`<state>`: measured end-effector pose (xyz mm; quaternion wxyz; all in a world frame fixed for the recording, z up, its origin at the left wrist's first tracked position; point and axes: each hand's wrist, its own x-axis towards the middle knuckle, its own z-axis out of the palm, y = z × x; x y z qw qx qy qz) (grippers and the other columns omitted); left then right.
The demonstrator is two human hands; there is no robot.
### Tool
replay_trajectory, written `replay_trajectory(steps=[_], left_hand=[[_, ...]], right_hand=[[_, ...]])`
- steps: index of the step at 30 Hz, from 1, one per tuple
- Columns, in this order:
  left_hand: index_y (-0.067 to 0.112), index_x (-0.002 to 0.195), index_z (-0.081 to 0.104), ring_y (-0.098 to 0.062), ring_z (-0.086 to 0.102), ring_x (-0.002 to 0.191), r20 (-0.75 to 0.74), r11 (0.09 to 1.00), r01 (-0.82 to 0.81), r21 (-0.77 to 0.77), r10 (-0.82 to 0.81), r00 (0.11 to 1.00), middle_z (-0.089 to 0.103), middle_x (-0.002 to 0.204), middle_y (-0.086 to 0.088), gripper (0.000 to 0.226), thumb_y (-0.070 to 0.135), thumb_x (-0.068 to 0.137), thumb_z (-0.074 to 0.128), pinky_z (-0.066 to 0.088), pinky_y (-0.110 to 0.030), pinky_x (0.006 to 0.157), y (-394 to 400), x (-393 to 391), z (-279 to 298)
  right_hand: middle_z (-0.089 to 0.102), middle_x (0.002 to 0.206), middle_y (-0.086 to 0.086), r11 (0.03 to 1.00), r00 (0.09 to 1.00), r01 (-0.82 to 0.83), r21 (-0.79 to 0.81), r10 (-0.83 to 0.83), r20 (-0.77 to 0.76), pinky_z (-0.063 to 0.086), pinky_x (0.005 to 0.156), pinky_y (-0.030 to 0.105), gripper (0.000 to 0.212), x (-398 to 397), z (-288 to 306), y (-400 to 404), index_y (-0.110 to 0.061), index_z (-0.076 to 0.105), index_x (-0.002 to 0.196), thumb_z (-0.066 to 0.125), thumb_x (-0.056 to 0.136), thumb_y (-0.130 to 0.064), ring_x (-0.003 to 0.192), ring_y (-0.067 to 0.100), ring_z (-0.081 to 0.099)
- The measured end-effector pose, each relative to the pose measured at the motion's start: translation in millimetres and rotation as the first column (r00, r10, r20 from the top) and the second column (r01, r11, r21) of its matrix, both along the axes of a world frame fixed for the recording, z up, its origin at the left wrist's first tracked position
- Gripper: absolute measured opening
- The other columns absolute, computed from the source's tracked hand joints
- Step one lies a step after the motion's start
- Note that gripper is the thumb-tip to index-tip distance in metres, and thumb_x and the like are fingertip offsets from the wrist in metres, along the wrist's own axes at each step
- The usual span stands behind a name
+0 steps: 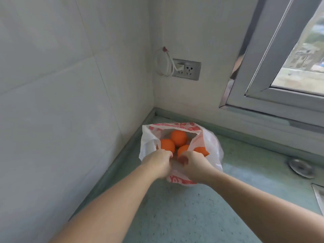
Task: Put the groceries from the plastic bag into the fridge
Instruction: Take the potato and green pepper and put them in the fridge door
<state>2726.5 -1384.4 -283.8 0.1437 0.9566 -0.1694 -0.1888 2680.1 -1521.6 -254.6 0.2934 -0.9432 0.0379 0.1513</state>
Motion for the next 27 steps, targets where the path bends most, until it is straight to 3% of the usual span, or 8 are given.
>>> replay_trajectory(steps=[4, 10, 13, 16, 18, 21, 24, 27], left_hand=[[0.031, 0.125, 0.056, -0.022, 0.058, 0.100, 0.000, 1.000, -0.004, 0.008, 0.004, 1.000, 0.058, 0.122, 0.002, 0.032, 0.025, 0.095, 0.046, 0.053, -0.035, 0.082, 9.5, 18.0, -17.9], [0.030, 0.140, 0.044, -0.022, 0.057, 0.113, -0.022, 0.992, 0.128, 0.014, -0.127, 0.992, 0.052, 0.134, 0.001, 0.055, 0.025, 0.088, 0.062, 0.054, -0.039, 0.089, -13.5, 33.5, -21.5], [0.031, 0.139, 0.045, -0.025, 0.057, 0.115, -0.039, 0.978, 0.206, -0.033, -0.207, 0.978, 0.052, 0.137, 0.001, 0.058, 0.024, 0.084, 0.065, 0.053, -0.040, 0.090, -38.9, 36.3, -23.4], [0.035, 0.131, 0.052, -0.024, 0.057, 0.115, -0.038, 0.949, 0.295, -0.109, -0.301, 0.953, 0.055, 0.134, 0.003, 0.052, 0.020, 0.083, 0.064, 0.053, -0.042, 0.091, -68.7, 37.5, -24.7], [0.036, 0.129, 0.053, -0.023, 0.059, 0.111, -0.031, 0.931, 0.337, -0.140, -0.345, 0.938, 0.059, 0.129, 0.004, 0.049, 0.019, 0.083, 0.062, 0.054, -0.042, 0.088, -89.3, 38.2, -25.1], [0.034, 0.126, 0.050, -0.027, 0.062, 0.102, 0.043, 0.921, 0.384, -0.071, -0.382, 0.923, 0.062, 0.119, 0.001, 0.043, 0.025, 0.086, 0.060, 0.055, -0.043, 0.078, -118.7, 39.0, -28.2], [0.031, 0.135, 0.039, -0.033, 0.061, 0.104, 0.156, 0.928, 0.371, 0.034, -0.372, 0.915, 0.056, 0.116, -0.004, 0.052, 0.025, 0.087, 0.058, 0.046, -0.040, 0.068, -142.8, 41.6, -36.2], [0.027, 0.137, 0.039, -0.034, 0.055, 0.111, 0.189, 0.937, 0.328, 0.119, -0.346, 0.919, 0.050, 0.121, -0.006, 0.054, 0.024, 0.087, 0.059, 0.035, -0.038, 0.069, -157.8, 47.0, -42.0]], right_hand=[[0.060, 0.123, 0.011, 0.999, 0.986, -0.030, -0.014, 0.027, -0.162, 0.043, 0.087, 0.028, 0.034, 19.9, -27.8, 8.3, -0.011, 0.056, 0.127, 0.052, 0.094, -0.019, 0.112, 0.026, 0.057], [0.062, 0.081, 0.000, 0.958, 0.981, 0.016, -0.287, -0.070, -0.180, 0.055, 0.074, 0.032, 0.012, 29.7, -40.7, -35.3, -0.020, 0.059, 0.078, 0.052, 0.087, -0.023, 0.078, 0.020, 0.061], [0.066, 0.088, -0.001, 0.935, 0.979, 0.068, -0.348, -0.130, -0.159, 0.055, 0.077, 0.033, 0.017, 26.7, -29.4, -62.1, -0.020, 0.065, 0.091, 0.050, 0.090, -0.027, 0.083, 0.021, 0.062], [0.068, 0.100, 0.003, 0.890, 0.983, 0.001, -0.455, -0.084, -0.162, 0.050, 0.077, 0.032, 0.026, 22.0, -12.8, -80.8, -0.012, 0.066, 0.103, 0.041, 0.096, -0.018, 0.094, 0.024, 0.064], [0.066, 0.099, 0.004, 0.880, 0.987, 0.007, -0.475, -0.083, -0.138, 0.045, 0.071, 0.027, 0.027, 21.1, -9.4, -91.7, -0.009, 0.061, 0.109, 0.039, 0.096, -0.014, 0.090, 0.022, 0.060], [0.054, 0.090, 0.000, 0.919, 0.987, 0.103, -0.380, -0.143, -0.079, 0.037, 0.065, 0.024, 0.029, 24.9, -10.9, -106.7, -0.007, 0.051, 0.120, 0.037, 0.096, -0.012, 0.082, 0.015, 0.047], [0.059, 0.114, 0.005, 0.950, 0.960, 0.278, -0.141, -0.282, -0.007, 0.045, 0.079, 0.030, 0.036, 34.3, -10.1, -118.8, -0.013, 0.043, 0.130, 0.037, 0.095, -0.010, 0.089, 0.018, 0.051], [0.059, 0.124, 0.007, 0.926, 0.927, 0.372, -0.059, -0.374, -0.024, 0.045, 0.084, 0.028, 0.037, 50.5, -16.6, -128.6, -0.013, 0.046, 0.133, 0.034, 0.098, -0.011, 0.106, 0.023, 0.056]])
